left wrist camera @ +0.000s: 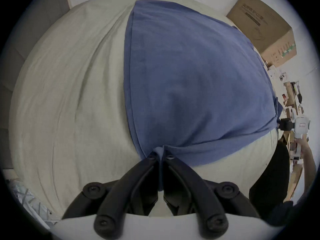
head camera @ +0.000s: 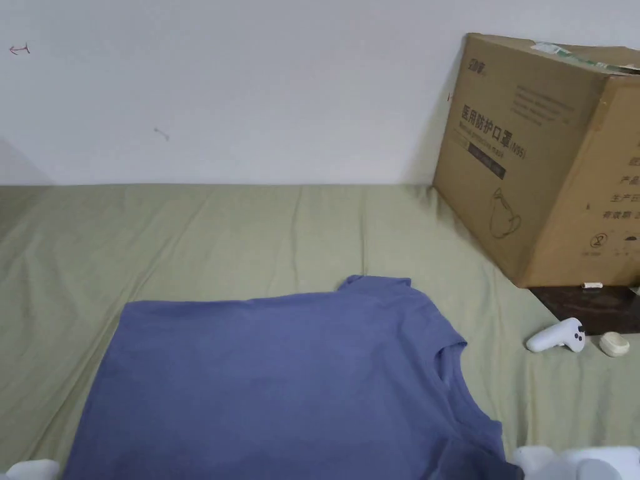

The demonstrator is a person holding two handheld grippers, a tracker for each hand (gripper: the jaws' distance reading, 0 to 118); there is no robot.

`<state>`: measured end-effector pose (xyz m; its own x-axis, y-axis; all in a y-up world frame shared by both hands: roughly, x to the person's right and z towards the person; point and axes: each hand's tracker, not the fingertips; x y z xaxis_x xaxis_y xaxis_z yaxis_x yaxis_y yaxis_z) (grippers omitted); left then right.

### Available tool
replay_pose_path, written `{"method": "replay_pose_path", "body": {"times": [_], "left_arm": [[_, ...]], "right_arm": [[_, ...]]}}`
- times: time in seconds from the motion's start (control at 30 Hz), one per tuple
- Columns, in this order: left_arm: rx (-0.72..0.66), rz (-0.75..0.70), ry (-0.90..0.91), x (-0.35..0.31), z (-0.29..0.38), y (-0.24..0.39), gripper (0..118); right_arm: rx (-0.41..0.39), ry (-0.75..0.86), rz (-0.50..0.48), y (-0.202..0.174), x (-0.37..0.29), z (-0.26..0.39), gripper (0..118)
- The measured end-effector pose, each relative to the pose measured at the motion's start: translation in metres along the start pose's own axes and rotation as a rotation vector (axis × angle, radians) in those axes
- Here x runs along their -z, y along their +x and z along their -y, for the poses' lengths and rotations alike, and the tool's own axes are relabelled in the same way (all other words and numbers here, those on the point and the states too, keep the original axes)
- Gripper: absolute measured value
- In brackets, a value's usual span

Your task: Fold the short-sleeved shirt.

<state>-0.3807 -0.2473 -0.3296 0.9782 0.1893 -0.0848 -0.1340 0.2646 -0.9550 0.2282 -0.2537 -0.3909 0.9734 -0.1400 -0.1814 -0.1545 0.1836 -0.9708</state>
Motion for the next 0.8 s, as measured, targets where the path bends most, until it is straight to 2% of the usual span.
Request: {"method": "replay_pose_path", "body": {"times": [0.13,0.17,0.2,0.23,0.27,0.3,0.33,0.4,0.53,0.67,0.7,0.73,0.8], "left_arm": [[0.024,-0.035,0.009,-0.002,0.005,0.004,10],[0.032,-0.036,0.009,-0.004,0.005,0.002,18],[0.042,-0.022,0.01,-0.009,0.006,0.003,32],[0.046,0.003,0.013,-0.015,0.006,0.003,53],[0.037,0.028,0.01,-0.021,0.006,0.004,89],[0.028,0.053,0.002,-0.032,0.009,0.011,98],[0.031,0.066,0.01,-0.041,0.011,0.013,95],[0.042,0.09,0.096,-0.067,0.014,0.019,95],[-0.009,0.105,0.299,-0.118,0.021,0.023,96],[0.006,0.006,0.457,-0.153,0.039,0.047,96],[-0.005,0.012,0.466,-0.158,0.042,0.051,94],[-0.008,0.036,0.46,-0.163,0.046,0.052,85],[-0.019,0.086,0.485,-0.172,0.056,0.052,17]], "right_arm": [[0.014,-0.029,0.01,-0.003,-0.005,-0.006,7],[0.02,-0.033,0.013,-0.004,-0.007,-0.007,10],[0.028,-0.036,0.015,-0.003,-0.01,-0.007,19],[0.04,-0.024,0.023,-0.004,-0.017,-0.005,36],[0.05,0.0,0.016,-0.006,-0.025,-0.003,80],[0.058,0.037,0.008,-0.008,-0.037,-0.001,112],[0.055,0.073,0.002,-0.011,-0.05,0.002,116],[0.066,0.21,0.003,-0.019,-0.083,0.005,114],[0.096,0.364,0.022,-0.022,-0.125,0.009,114],[0.158,0.507,-0.051,-0.036,-0.152,0.025,113],[0.162,0.541,-0.073,-0.04,-0.157,0.028,107],[0.162,0.579,-0.097,-0.041,-0.161,0.033,92],[0.195,0.66,-0.165,-0.047,-0.167,0.041,12]]}}
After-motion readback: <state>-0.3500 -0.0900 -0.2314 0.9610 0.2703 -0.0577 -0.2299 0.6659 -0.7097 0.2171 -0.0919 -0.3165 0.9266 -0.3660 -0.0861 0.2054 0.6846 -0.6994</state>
